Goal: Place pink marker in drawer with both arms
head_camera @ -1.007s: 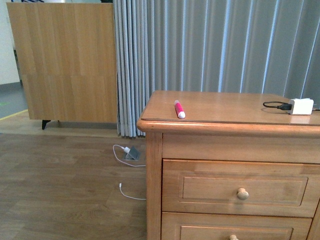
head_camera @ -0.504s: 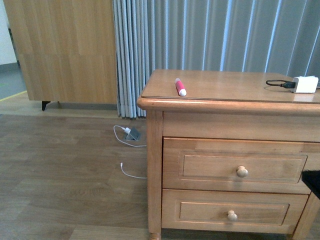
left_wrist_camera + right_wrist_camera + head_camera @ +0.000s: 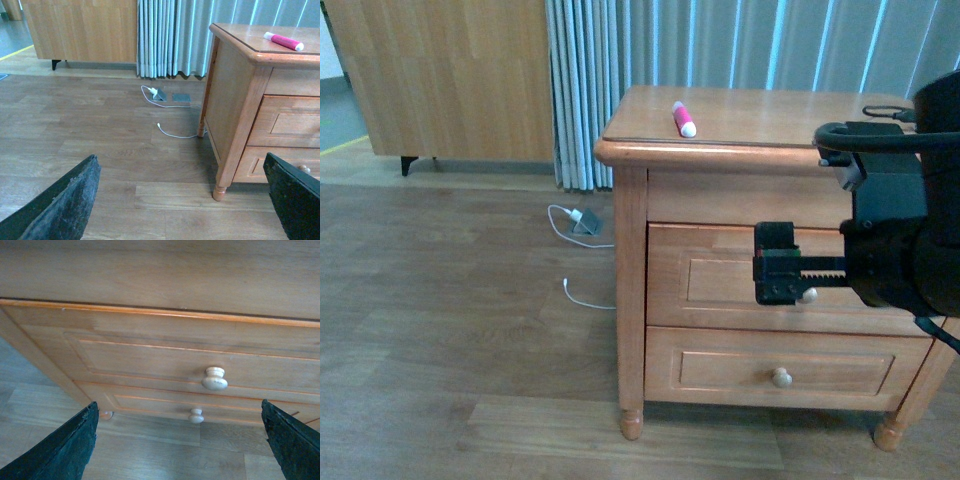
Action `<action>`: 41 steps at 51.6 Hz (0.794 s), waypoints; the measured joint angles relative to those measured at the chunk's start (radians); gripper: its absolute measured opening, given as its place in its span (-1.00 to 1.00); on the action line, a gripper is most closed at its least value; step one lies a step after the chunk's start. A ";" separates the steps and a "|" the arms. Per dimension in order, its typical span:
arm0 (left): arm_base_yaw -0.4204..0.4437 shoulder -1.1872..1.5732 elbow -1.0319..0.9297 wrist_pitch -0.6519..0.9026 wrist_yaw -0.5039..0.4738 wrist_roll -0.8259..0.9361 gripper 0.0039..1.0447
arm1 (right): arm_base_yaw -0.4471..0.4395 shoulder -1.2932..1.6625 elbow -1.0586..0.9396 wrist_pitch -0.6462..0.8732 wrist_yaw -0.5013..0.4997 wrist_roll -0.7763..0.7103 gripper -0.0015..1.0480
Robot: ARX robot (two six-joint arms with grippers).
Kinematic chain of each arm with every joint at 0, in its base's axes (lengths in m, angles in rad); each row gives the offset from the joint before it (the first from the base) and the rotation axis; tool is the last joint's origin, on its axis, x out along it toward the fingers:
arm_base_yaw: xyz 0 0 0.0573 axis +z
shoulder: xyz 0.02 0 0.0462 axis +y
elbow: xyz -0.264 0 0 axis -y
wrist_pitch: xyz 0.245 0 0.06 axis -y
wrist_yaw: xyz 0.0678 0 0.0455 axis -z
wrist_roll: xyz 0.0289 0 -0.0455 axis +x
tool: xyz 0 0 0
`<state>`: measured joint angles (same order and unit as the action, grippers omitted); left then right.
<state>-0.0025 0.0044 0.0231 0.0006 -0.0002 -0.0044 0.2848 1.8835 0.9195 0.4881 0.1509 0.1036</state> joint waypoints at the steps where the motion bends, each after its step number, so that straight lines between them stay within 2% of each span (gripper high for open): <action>1: 0.000 0.000 0.000 0.000 0.000 0.000 0.89 | -0.002 0.030 0.027 0.000 0.008 0.001 0.84; 15: 0.000 0.000 0.000 0.000 0.000 0.000 0.89 | -0.031 0.257 0.200 0.014 0.050 -0.010 0.84; 41: 0.000 0.000 0.000 0.000 0.000 0.000 0.89 | -0.074 0.392 0.311 0.013 0.061 -0.010 0.84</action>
<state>-0.0025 0.0044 0.0231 0.0006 -0.0002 -0.0044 0.2108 2.2753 1.2304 0.5014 0.2119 0.0933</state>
